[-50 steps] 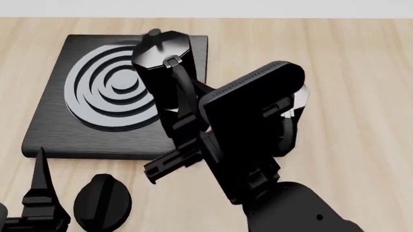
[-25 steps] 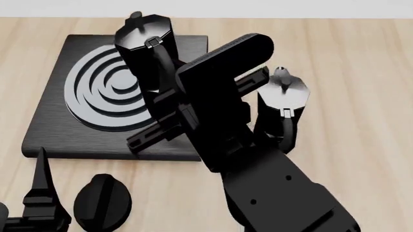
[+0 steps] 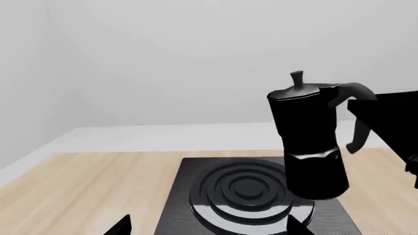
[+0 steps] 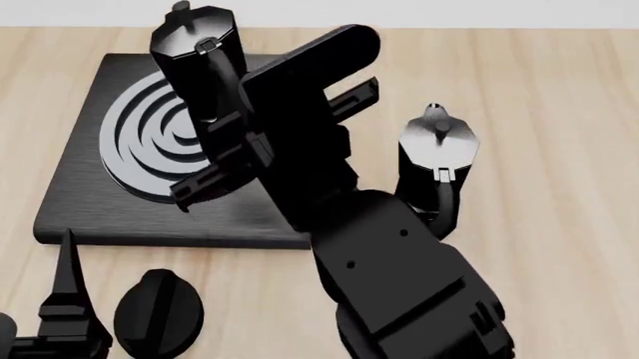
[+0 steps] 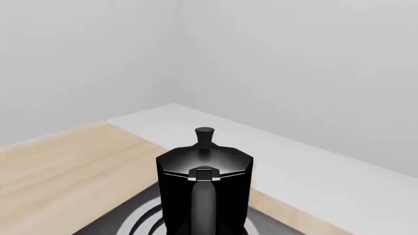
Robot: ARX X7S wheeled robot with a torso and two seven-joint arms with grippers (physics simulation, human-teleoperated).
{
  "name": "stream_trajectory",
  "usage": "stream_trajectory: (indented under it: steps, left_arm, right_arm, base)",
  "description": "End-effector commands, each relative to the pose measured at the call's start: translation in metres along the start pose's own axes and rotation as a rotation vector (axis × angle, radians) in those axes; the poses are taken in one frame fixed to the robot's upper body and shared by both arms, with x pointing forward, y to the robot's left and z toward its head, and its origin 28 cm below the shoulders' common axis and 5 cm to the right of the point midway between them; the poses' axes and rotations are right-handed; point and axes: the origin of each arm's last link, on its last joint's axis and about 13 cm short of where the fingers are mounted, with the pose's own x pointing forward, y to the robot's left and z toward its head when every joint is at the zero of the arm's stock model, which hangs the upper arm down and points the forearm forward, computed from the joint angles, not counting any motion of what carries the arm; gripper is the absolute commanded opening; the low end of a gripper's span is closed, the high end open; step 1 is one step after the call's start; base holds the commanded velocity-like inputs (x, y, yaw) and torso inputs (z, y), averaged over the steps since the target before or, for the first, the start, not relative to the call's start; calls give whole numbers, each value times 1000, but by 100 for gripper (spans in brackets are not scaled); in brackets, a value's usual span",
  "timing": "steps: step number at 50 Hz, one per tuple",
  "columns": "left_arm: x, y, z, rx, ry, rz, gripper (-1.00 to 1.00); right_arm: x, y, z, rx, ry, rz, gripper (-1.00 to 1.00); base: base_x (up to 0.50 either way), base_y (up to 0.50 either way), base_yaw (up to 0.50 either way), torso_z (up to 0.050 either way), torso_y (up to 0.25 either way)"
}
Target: Put the right moka pot on the stove.
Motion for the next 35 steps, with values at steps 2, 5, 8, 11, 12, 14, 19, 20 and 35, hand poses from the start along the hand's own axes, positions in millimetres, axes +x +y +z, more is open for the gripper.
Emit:
stream_trajectory:
  steps: [2,5,8,11,12,14,19,20,35]
  left_arm:
    - [0,0,-1,3,7,-4,100]
    - [0,0,0,2,8,-7,100]
    - [0,0,0,2,7,-7,100]
    - [0,0,0,2,6,-7,100]
    - [0,0,0,2,5,-7,100]
    - [0,0,0,2,4,-7,100]
    - [0,0,0,2,4,-6,100]
    - [0,-1,-1,3,5,-7,100]
    - [0,0,1,0,2,-12,100]
  right_arm:
    - [20,-1,4,-18,-34,17,-100]
    - [26,-1,4,-16,-38,24,-100]
    - [29,0,3,-19,-38,32,-100]
    - [33,3,3,-20,-39,44,-100]
    - [34,5,3,-19,-40,47,-100]
    - [37,7,2,-22,-39,55,-100]
    - [42,9,2,-25,-44,71,-100]
    - [43,10,2,-24,-46,72,-100]
    - [68,8,0,-15,-59,67,-100]
  base:
    - [0,0,0,0,0]
    - [0,0,0,0,0]
    - [0,0,0,0,0]
    - [0,0,0,0,3]
    - [0,0,0,0,0]
    - [0,0,0,0,0]
    - [0,0,0,0,0]
    - [0,0,0,0,10]
    - [0,0,0,1,1]
